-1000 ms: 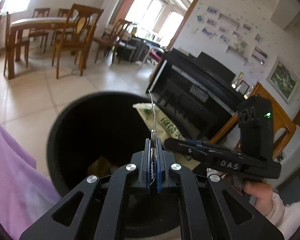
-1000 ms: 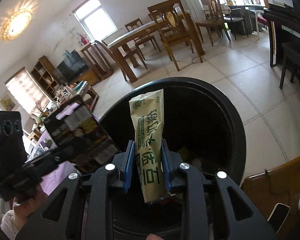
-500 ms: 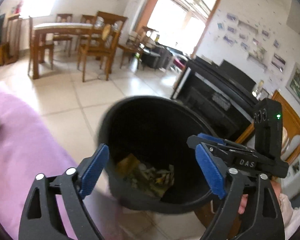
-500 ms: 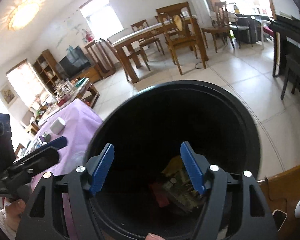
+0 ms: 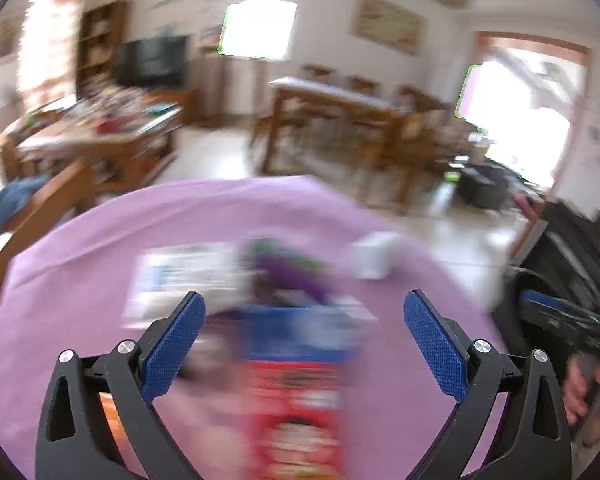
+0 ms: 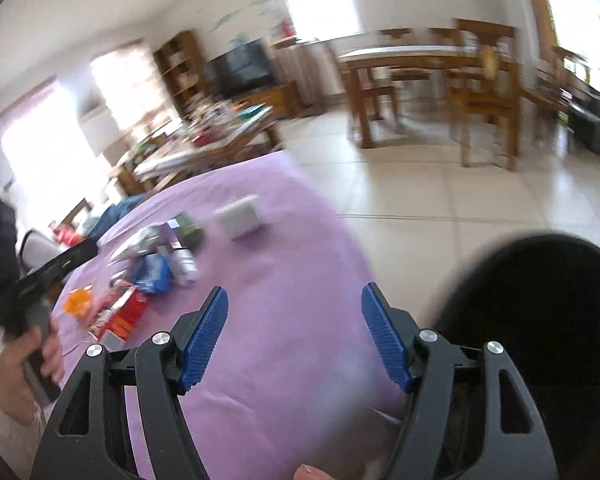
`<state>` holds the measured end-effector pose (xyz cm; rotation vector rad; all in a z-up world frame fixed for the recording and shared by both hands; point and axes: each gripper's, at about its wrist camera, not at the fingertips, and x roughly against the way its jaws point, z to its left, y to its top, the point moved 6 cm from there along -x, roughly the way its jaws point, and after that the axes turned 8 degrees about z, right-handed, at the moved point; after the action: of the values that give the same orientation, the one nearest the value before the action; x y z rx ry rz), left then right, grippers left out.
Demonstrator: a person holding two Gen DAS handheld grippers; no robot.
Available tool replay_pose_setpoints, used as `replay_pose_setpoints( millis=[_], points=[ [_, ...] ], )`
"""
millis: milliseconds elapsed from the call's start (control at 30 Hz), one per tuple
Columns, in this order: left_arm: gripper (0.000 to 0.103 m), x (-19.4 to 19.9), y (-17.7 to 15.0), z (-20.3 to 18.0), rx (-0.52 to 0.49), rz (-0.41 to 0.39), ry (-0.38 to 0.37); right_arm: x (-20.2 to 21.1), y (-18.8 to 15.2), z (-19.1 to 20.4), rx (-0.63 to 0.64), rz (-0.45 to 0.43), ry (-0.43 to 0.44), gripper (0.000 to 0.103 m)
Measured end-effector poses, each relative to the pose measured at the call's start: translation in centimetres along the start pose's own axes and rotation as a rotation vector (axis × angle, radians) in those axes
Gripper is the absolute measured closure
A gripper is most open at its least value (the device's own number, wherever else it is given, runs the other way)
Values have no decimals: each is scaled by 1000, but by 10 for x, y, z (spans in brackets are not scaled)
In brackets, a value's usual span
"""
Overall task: Collect trash
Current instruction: 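Grasp the purple tube with the right tool while the left tool grasps the clear plastic packet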
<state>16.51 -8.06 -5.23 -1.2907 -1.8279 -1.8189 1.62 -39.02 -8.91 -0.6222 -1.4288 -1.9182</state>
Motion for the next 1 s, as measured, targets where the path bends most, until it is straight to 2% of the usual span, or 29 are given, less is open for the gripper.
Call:
replay_pose_setpoints(
  millis=[133,167,200,333,400,567,633,767,900,1000],
  points=[
    [6,-30,15,57,139,103,49,-42,26,58,103,49,64,35],
    [6,-38,18,65,168,123,47,-55,32,74,133,71,76,36],
    [6,-45,19,74,189,141,47,-66,38,88,161,90,90,43],
    [6,-65,23,87,251,189,0,-106,55,120,225,138,93,45],
    [5,-76,22,86,269,202,-26,-120,57,124,237,163,84,48],
    [5,-91,21,91,224,174,-3,-150,56,129,258,241,71,52],
    [5,-94,16,82,189,174,18,-154,56,131,271,249,63,53],
    [6,-96,12,77,155,169,26,-161,58,132,261,257,66,66],
    [13,-92,8,76,141,158,27,-158,57,122,190,252,115,78],
    [26,-86,3,83,168,140,-1,-144,58,108,81,221,206,78]
  ],
)
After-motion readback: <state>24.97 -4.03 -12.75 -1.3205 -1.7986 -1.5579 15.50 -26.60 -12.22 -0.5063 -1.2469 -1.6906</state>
